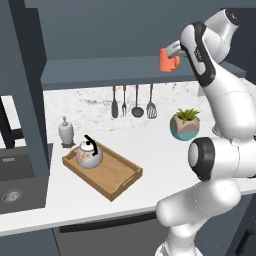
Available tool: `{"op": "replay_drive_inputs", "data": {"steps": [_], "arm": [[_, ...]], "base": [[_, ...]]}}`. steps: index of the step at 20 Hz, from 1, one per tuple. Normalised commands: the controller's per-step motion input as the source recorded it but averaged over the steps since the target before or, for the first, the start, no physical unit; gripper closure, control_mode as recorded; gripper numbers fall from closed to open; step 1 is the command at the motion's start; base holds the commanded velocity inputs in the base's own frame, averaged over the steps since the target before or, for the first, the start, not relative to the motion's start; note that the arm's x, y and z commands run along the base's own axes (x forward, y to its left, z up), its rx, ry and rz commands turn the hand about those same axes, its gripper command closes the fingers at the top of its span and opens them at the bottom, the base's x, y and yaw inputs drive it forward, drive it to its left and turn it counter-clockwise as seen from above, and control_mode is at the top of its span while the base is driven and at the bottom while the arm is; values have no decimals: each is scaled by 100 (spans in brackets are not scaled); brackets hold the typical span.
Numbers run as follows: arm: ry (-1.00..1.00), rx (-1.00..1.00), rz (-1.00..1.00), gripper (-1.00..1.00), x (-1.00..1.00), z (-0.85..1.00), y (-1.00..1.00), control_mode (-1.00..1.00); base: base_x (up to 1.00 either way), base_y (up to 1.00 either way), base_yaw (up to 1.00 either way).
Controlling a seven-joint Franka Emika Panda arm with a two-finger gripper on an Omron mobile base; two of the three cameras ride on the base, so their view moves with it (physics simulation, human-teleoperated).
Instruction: Pick the kettle from the counter and place it on the tray. Then pick the mug from the cabinet and place it on the tray. Then close the cabinet doors.
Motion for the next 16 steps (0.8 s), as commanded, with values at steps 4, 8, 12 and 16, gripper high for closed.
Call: {"op": "replay_drive_inputs", "data": {"steps": [4,8,12,16], "arm": [[5,0,2,-100,10,-3,0,-100],[2,0,1,100,0,-8,2,-100],[3,0,0,100,0,-15,0,-100],[2,0,1,100,0,-15,0,-100]], "base": [[0,0,0],[0,0,0],[0,0,0],[0,0,0]]}}
